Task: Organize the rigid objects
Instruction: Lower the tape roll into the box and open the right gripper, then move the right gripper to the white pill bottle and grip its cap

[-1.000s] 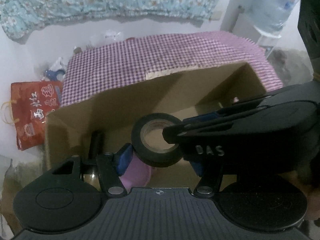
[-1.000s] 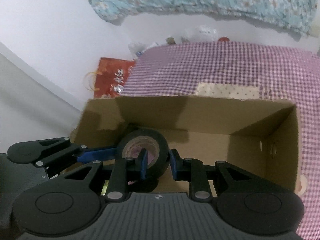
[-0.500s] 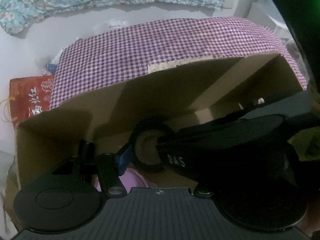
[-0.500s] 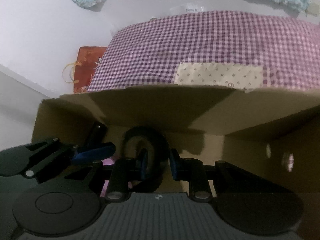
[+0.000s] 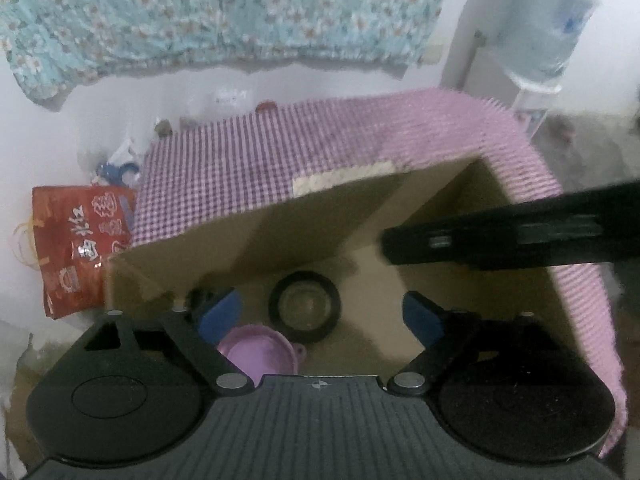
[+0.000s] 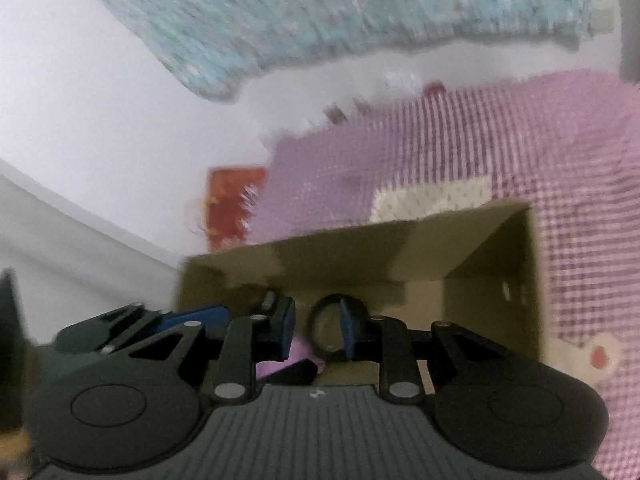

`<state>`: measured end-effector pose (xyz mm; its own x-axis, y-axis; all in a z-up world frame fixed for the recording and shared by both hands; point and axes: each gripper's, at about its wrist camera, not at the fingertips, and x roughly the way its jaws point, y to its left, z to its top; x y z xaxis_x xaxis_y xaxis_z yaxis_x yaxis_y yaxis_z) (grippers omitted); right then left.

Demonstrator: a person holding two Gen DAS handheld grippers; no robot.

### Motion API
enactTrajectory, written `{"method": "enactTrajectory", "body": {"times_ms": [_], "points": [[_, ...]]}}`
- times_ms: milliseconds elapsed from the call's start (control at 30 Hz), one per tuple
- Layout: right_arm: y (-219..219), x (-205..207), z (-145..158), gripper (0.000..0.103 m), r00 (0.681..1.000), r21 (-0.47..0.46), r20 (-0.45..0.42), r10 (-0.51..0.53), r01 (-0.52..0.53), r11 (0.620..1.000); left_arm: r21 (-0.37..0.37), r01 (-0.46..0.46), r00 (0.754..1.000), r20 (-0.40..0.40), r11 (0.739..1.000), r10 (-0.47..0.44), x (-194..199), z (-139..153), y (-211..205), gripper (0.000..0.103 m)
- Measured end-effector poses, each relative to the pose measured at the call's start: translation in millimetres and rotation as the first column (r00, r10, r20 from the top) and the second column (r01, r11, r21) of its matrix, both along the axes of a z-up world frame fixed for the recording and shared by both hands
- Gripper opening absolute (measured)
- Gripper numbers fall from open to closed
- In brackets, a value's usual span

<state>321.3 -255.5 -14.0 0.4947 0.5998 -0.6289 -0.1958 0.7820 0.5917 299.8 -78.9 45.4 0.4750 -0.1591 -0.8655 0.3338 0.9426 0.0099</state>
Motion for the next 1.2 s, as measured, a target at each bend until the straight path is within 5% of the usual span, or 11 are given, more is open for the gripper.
{"method": "enactTrajectory", "body": {"times_ms": [300,433,533,667,833,1200], "points": [[-52.5,-146.4,58.2,0.029,0.965,0.171,0.243,-0.096,0.054,0.984,-0.160,-0.002,0.992,0.121,0.987,0.022,-77.9,65.3,30.0,0.101],[-55.0,-204.2,56.4,0.044,0.951,0.182,0.268,-0.156,0.109,0.977,-0.195,0.001,0.982,0.183,0.981,0.036,-122.4,79.8,42.4,0.102],[-52.2,-239.3,46.4,0.045,0.949,0.167,0.252,-0.192,0.153,0.974,-0.207,0.000,0.975,0.216,0.978,0.045,-152.3,80.5,50.4,0.102],[-42.1,-269.8,26.8,0.045,0.957,0.157,0.190,-0.221,0.193,0.969,-0.219,-0.032,0.970,0.230,0.975,0.083,-188.4,65.4,65.3,0.102],[-23.2,-285.7,1.4,0.045,0.976,0.127,0.092,-0.197,0.185,0.975,-0.232,-0.084,0.982,0.143,0.969,0.119,-209.4,26.7,79.4,0.102],[23.9,-289.6,-12.8,0.046,0.994,0.051,0.049,-0.099,0.096,0.994,-0.217,-0.138,0.985,0.072,0.966,0.157,-230.7,-14.3,107.8,0.102]]}}
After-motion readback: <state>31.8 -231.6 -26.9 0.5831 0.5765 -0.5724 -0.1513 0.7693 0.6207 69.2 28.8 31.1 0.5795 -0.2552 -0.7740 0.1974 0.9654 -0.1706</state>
